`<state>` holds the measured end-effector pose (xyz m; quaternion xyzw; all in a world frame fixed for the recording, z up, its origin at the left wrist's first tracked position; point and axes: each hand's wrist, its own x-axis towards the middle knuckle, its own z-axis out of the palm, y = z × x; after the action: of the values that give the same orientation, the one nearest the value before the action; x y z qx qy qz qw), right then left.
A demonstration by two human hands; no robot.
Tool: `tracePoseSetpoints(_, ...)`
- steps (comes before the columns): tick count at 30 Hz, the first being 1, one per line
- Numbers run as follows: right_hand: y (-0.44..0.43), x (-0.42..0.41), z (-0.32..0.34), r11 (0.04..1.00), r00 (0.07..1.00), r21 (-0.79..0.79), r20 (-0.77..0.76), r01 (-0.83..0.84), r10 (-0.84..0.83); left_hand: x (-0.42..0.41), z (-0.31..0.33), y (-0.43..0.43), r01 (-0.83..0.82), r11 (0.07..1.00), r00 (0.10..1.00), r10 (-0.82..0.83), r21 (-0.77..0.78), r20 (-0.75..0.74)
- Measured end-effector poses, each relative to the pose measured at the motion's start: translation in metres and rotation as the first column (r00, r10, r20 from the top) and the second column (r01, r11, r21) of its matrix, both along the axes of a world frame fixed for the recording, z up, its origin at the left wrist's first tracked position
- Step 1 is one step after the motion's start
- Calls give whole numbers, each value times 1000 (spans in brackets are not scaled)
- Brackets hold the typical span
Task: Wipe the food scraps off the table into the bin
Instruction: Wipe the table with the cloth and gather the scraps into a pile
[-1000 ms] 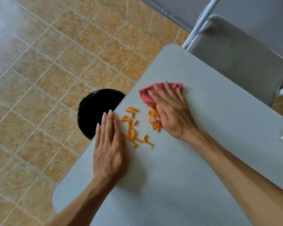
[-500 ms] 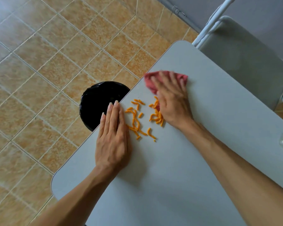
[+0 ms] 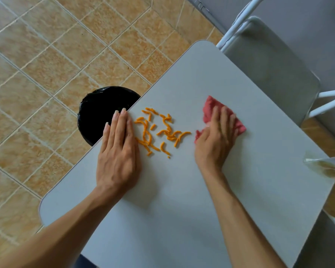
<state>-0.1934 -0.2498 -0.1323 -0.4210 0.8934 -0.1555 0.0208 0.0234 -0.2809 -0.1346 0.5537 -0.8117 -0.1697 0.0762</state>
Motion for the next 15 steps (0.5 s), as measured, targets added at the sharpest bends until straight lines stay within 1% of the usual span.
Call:
tracePoseSetpoints(1,-2,17,1,998,998,-3,18,-60,60,0,0,0,1,1000,1000,-1,-4,-4)
tracePoseSetpoints(3,1,41,2,968,966,-9,62,-250,250,-1,0,1,2,1000,1000,-2,-15,-7)
tracePoseSetpoints(4,6,43,1,942,941,15,61,-335,334,-2,1,1,0,1000,1000,0,-18,-8)
tracePoseSetpoints(5,13,40,1,925,926,54,45,-377,375,-2,1,2,1,1000,1000,-1,-18,-10)
tracePoseSetpoints(6,23,34,1,931,936,99,22,-351,351,-2,1,2,0,1000,1000,0,-18,-14)
tracePoseSetpoints(8,50,23,-2,979,988,142,-23,-149,154,-2,1,1,-2,1000,1000,2,-23,-17)
tracePoseSetpoints(10,81,25,-2,990,994,101,-62,96,-90,-2,1,2,0,1000,1000,0,-18,-10)
tracePoseSetpoints(12,98,46,-2,955,954,15,-57,296,-294,-1,0,2,0,1000,1000,-1,-13,-11)
tracePoseSetpoints(13,95,61,-1,933,932,-5,-45,360,-359,-1,0,2,1,1000,1000,-1,-14,-13)
tracePoseSetpoints(14,88,78,-1,923,923,-8,-31,384,-384,-1,0,2,0,1000,1000,-1,-15,-15)
tracePoseSetpoints(15,80,95,1,930,930,1,-16,368,-368,-1,1,3,1,1000,1000,-1,-15,-19)
